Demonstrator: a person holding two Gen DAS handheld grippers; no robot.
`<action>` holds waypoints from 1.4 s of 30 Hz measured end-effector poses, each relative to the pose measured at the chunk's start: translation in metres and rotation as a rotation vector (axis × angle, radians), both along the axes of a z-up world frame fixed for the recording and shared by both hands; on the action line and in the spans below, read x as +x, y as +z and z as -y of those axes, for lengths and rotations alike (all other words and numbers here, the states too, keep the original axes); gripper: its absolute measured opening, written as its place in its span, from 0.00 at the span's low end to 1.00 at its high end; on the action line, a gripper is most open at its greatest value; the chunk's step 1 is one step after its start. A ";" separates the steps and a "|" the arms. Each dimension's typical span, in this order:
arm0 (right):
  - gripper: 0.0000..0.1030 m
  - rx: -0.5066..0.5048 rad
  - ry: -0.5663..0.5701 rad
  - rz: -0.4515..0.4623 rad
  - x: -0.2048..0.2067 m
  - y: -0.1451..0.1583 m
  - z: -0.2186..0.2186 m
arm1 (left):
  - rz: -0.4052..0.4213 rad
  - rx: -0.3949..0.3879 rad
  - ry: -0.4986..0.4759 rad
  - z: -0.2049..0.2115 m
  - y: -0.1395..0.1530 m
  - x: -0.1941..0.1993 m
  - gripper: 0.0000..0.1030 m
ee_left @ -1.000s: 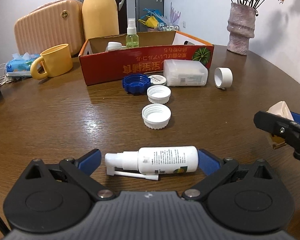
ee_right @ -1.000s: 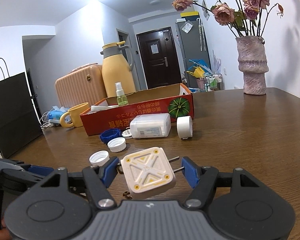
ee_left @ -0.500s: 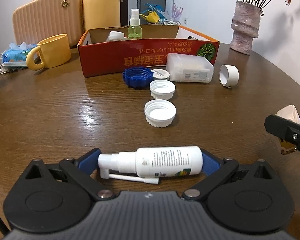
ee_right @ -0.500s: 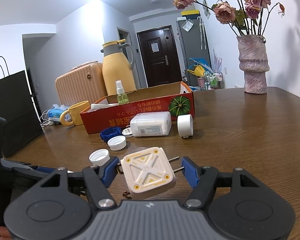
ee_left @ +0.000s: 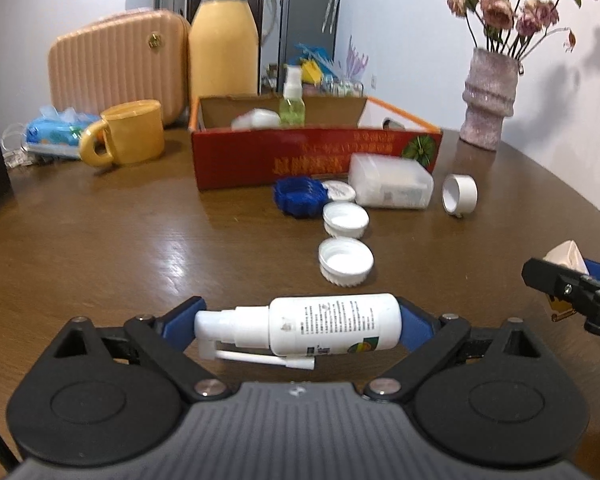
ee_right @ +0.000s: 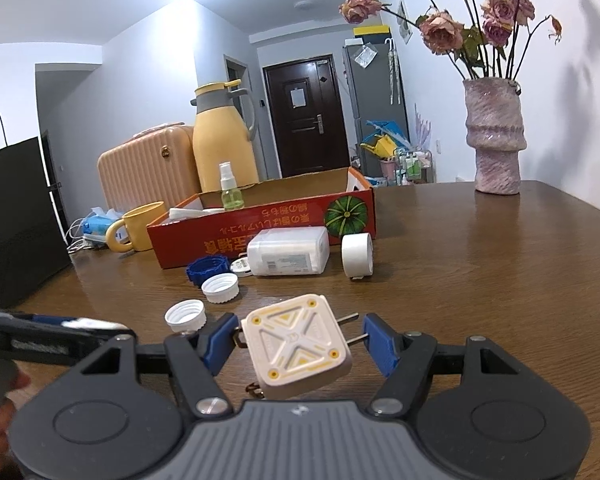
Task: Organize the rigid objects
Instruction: 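Carry the white spray bottle and beige cube over the cardboard box with both tools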
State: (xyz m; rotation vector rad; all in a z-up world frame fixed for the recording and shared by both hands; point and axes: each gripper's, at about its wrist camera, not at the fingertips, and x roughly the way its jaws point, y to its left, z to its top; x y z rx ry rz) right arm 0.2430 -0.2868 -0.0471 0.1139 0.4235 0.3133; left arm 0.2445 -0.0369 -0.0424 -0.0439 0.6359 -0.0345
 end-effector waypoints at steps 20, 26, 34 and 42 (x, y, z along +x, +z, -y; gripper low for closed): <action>0.66 -0.016 -0.012 0.079 0.021 0.046 -0.023 | 0.150 0.021 0.038 -0.023 0.052 0.007 0.96; 0.66 -0.023 -0.006 0.101 0.037 0.062 -0.033 | 0.188 0.017 0.040 -0.022 0.067 0.020 0.96; 0.66 -0.033 -0.011 0.120 0.062 0.079 -0.048 | 0.207 -0.012 0.078 -0.027 0.084 0.048 0.96; 0.66 -0.035 -0.034 0.122 0.101 0.088 -0.058 | 0.218 -0.021 0.129 -0.031 0.096 0.086 0.96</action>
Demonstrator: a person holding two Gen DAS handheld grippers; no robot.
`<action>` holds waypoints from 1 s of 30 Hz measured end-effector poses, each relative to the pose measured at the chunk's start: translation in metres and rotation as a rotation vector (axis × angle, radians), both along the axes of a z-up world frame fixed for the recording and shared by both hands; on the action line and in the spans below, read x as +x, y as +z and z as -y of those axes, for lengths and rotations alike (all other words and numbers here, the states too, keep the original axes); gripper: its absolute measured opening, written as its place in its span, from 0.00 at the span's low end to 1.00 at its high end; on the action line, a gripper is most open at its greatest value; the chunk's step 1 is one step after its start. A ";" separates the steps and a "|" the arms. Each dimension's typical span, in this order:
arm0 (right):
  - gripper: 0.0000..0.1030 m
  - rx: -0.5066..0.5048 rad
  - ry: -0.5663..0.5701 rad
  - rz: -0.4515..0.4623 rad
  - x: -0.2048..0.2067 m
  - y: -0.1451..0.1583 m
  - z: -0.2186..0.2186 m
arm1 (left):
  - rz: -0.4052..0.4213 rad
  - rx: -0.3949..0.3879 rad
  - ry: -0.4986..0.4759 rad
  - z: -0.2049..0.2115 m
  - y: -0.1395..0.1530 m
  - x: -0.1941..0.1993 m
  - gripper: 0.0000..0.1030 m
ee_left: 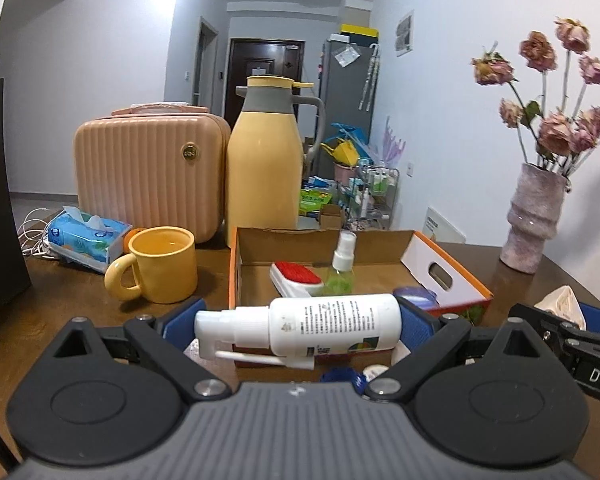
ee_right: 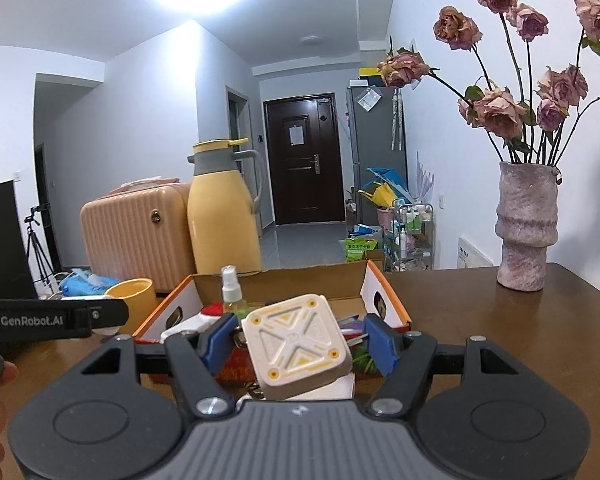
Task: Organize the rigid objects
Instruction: 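Carry the white spray bottle and beige cube over the cardboard box with both tools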
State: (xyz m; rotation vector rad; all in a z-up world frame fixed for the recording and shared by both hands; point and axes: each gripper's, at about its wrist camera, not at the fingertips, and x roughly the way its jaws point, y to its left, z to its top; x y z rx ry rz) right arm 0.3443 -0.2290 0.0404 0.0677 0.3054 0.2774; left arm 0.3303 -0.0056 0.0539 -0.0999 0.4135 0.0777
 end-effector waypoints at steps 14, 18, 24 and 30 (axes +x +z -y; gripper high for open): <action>0.66 0.042 -0.050 -0.027 0.072 -0.014 -0.009 | 0.024 -0.011 0.056 0.002 -0.002 0.060 0.96; 0.66 0.050 -0.063 -0.040 0.094 -0.020 -0.011 | 0.001 -0.019 0.063 0.001 -0.007 0.081 0.96; 0.66 0.047 -0.073 -0.060 0.121 -0.028 -0.016 | -0.020 -0.023 0.081 -0.002 -0.015 0.110 0.96; 0.66 0.040 -0.077 -0.076 0.147 -0.034 -0.022 | -0.036 -0.032 0.111 -0.010 -0.019 0.136 0.96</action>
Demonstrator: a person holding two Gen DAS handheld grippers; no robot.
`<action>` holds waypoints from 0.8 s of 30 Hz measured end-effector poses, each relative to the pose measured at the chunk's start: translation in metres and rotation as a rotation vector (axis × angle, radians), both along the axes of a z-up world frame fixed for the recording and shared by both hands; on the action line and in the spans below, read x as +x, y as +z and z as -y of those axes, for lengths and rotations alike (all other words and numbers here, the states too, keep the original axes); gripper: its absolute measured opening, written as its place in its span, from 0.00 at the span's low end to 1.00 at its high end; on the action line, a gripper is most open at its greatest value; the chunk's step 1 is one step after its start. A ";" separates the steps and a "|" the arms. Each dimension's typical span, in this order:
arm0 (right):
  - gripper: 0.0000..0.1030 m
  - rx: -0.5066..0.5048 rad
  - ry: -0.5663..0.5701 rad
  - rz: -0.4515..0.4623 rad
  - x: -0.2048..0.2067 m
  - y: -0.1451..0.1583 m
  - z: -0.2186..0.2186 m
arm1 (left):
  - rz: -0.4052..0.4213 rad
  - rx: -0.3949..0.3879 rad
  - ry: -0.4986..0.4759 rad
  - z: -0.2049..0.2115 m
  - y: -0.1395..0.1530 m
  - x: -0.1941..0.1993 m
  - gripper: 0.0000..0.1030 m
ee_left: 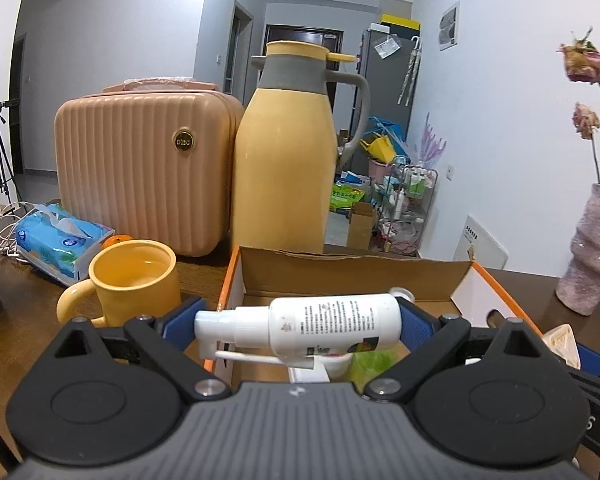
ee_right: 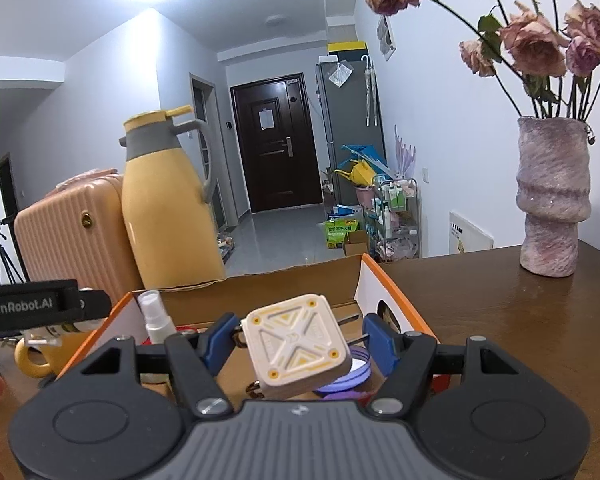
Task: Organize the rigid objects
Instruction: 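Carry the white spray bottle and beige cube over the cardboard box with both tools, then open the left gripper to drop the white spray bottle while the right gripper drops the cube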
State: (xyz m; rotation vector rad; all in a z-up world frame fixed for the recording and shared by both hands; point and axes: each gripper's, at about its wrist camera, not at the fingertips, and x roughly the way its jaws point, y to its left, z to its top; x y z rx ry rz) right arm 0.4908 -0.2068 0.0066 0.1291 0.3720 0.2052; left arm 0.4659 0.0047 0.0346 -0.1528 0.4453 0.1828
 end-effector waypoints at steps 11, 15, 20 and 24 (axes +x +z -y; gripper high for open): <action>0.66 -0.030 -0.014 -0.017 0.034 -0.008 -0.006 | -0.016 -0.002 0.011 -0.008 -0.006 0.038 0.96; 0.66 -0.042 -0.013 -0.029 0.044 -0.011 -0.007 | -0.019 -0.007 -0.006 -0.010 -0.008 0.048 0.96; 0.66 -0.058 -0.017 -0.044 0.053 -0.015 -0.008 | -0.024 -0.023 -0.030 -0.016 -0.010 0.059 0.96; 0.66 -0.069 -0.013 -0.052 0.058 -0.017 -0.011 | -0.034 -0.044 -0.054 -0.020 -0.012 0.067 0.96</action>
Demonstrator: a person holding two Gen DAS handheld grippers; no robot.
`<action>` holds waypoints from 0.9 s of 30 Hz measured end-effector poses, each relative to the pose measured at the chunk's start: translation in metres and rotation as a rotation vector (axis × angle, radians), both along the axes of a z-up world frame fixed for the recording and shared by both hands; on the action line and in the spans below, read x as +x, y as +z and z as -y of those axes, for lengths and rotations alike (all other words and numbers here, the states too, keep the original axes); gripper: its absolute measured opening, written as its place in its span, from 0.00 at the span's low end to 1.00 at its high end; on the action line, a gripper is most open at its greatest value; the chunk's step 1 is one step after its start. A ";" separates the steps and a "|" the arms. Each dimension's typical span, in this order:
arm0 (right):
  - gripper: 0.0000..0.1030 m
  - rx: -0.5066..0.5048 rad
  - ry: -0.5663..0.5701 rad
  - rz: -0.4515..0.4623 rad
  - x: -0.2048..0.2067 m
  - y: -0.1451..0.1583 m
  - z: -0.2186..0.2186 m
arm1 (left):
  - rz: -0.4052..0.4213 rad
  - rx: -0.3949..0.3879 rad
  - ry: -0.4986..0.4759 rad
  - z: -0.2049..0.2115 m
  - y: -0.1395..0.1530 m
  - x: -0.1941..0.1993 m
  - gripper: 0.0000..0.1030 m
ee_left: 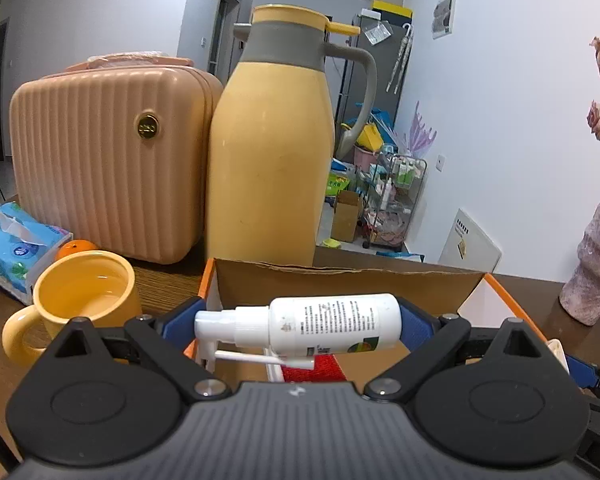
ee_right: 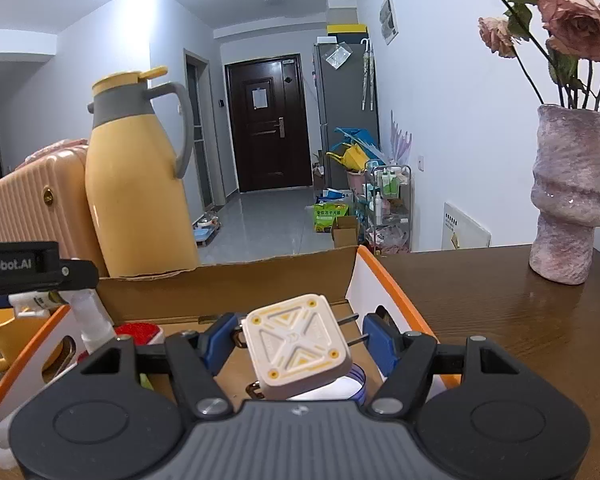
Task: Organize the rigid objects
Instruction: 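Open the left gripper to drop the white spray bottle while the right gripper drops the cube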
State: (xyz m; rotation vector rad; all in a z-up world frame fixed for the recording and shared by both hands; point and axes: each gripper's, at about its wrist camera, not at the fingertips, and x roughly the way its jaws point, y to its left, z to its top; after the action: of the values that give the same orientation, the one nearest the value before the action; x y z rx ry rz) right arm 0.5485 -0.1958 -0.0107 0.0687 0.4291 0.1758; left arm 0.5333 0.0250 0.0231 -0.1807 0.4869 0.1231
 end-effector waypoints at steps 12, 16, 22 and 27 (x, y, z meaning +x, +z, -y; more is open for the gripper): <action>0.66 -0.028 0.031 -0.033 0.004 -0.008 -0.005 | -0.025 0.011 -0.039 0.001 -0.006 0.007 0.96; 0.66 -0.038 0.039 -0.056 0.006 -0.012 -0.006 | -0.030 0.013 -0.036 -0.001 -0.005 0.009 0.98; 0.66 -0.051 0.041 -0.076 0.008 -0.015 -0.008 | -0.033 0.021 -0.021 -0.002 -0.005 0.008 1.00; 0.77 -0.042 0.039 -0.069 0.007 -0.013 -0.007 | -0.037 0.010 -0.018 -0.004 -0.004 0.007 1.00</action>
State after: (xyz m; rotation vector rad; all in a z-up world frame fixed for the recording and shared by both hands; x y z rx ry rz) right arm 0.5552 -0.1891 -0.0234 0.0254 0.5030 0.2028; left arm 0.5399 0.0293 0.0192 -0.1642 0.5243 0.1115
